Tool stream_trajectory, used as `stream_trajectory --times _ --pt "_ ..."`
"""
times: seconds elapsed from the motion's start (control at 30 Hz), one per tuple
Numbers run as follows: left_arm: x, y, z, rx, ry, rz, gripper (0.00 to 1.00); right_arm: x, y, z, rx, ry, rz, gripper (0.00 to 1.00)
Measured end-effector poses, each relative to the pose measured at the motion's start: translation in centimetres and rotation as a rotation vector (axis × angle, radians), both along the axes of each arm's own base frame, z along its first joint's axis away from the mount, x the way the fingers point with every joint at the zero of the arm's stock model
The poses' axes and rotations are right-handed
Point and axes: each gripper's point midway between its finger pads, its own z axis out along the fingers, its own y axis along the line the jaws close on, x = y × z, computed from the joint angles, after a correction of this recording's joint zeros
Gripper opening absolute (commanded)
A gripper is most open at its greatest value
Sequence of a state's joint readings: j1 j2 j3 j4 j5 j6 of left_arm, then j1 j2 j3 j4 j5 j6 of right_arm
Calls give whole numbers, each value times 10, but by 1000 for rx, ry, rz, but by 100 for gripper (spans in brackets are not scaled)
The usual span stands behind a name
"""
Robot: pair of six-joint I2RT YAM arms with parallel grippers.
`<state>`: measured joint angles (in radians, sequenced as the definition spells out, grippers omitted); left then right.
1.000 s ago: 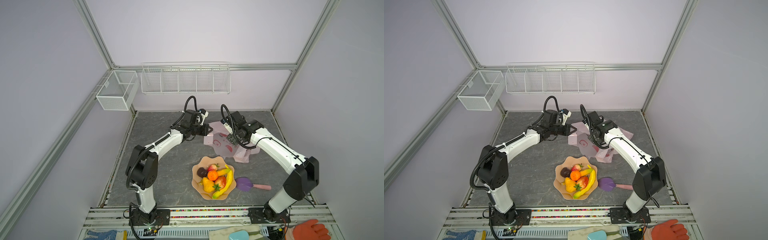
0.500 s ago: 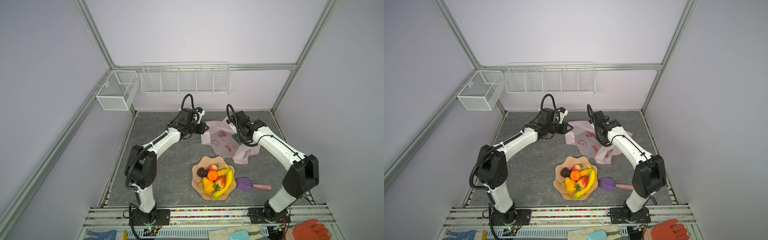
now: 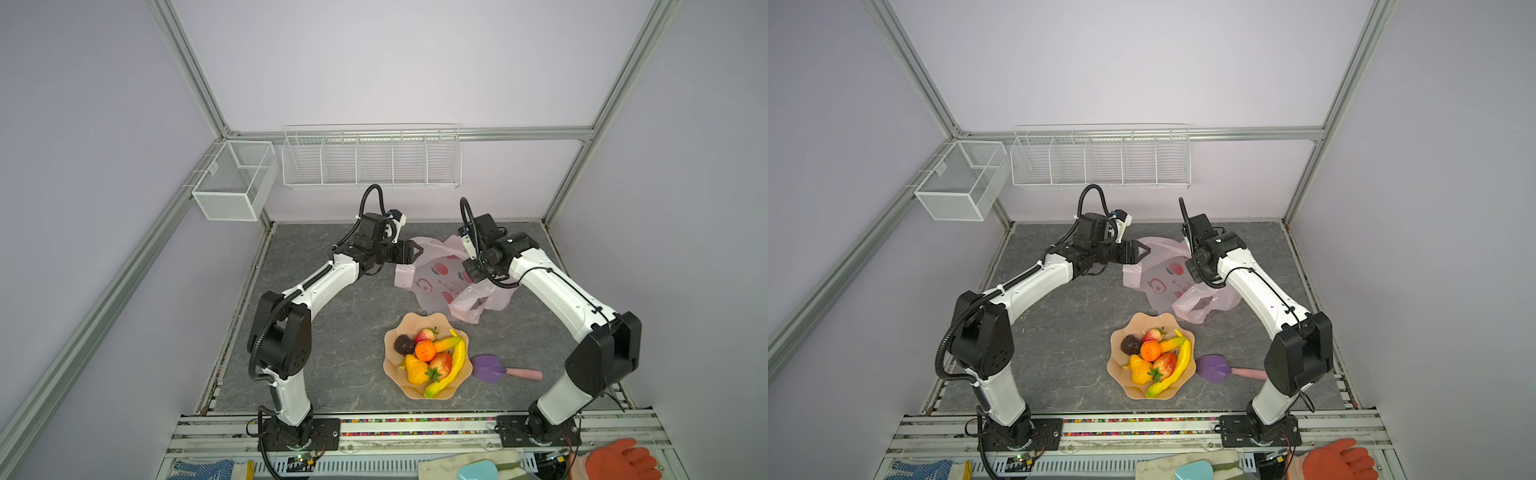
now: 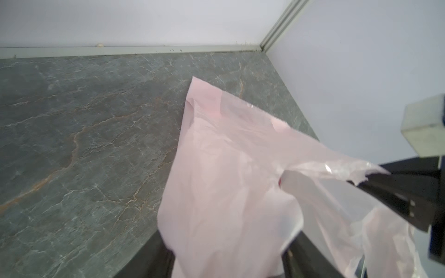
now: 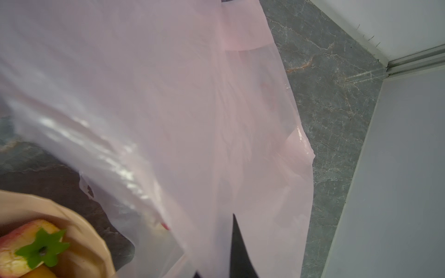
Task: Place the fruits into the plastic bag
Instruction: Open the plastic bag at the top-right of the table, then pick up the fruit from the plate.
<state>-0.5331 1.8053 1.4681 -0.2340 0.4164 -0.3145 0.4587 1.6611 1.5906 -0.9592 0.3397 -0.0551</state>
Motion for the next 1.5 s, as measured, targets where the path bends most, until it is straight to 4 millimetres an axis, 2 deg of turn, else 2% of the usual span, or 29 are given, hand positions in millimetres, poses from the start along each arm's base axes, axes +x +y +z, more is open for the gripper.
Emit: stream_trajectory --times 0.1,0.17,0.23,0.4,0.5,0.57,0.7,0.87,0.93,1.13,1.23,1.5 --pt "-7 16 15 -2 8 73 100 -2 1 1 22 8 -22 7" --pt "-11 27 33 -7 -4 124 100 -3 2 -1 29 18 -29 7" --pt "-15 43 53 -9 -23 185 100 -3 3 -4 33 28 -33 7" --pt "-30 83 87 8 -49 315 100 -4 4 -5 38 34 -32 7" --pt "-48 92 101 -2 -62 322 100 -4 5 -5 43 36 -29 7" --pt "-67 91 101 13 -69 295 100 -5 6 -5 48 39 -27 7" --pt "-116 66 81 65 -58 147 97 -5 7 -6 53 43 -24 7" --pt "-168 40 25 148 51 -33 89 -6 6 -6 52 45 -24 7" --pt "-185 30 5 186 103 -93 82 -6 6 -6 50 48 -24 7" --pt "-203 12 -44 285 229 -172 80 -8 5 -7 48 53 -24 7" --pt "-207 13 -66 338 291 -180 79 -8 5 -7 46 55 -24 7" --pt "-217 21 -103 457 413 -186 78 -8 5 -7 46 55 -24 7"
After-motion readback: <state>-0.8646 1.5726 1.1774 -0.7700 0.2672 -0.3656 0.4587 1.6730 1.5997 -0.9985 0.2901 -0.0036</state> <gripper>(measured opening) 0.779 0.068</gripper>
